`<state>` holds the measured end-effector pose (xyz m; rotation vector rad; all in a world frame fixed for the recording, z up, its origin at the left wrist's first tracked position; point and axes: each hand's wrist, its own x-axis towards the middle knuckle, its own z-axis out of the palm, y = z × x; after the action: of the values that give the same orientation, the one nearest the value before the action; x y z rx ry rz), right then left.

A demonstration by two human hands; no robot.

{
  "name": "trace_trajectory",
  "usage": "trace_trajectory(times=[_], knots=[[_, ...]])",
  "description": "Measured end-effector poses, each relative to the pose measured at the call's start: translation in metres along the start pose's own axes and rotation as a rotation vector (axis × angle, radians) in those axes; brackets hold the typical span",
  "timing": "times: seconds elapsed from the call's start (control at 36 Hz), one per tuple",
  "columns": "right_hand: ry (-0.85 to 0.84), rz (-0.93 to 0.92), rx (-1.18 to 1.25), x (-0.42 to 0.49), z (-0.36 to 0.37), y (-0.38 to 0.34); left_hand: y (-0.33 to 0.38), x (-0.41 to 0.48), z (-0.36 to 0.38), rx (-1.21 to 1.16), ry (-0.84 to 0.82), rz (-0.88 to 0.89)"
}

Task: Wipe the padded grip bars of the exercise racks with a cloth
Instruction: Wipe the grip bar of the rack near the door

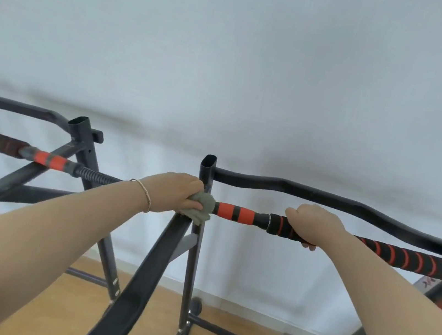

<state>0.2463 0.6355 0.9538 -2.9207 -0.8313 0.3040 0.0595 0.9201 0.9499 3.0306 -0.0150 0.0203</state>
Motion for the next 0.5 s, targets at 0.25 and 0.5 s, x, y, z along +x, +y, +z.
trace_trajectory(times=[0.25, 0.5], knots=[[0.229, -0.495, -0.545, -0.015, 0.009, -0.083, -0.006, -0.015, 0.020, 0.046, 0.156, -0.292], [0.269, -0.537, -0.547, -0.011, 0.035, -0.107, -0.011, -0.010, 0.033, 0.034, 0.248, -0.384]])
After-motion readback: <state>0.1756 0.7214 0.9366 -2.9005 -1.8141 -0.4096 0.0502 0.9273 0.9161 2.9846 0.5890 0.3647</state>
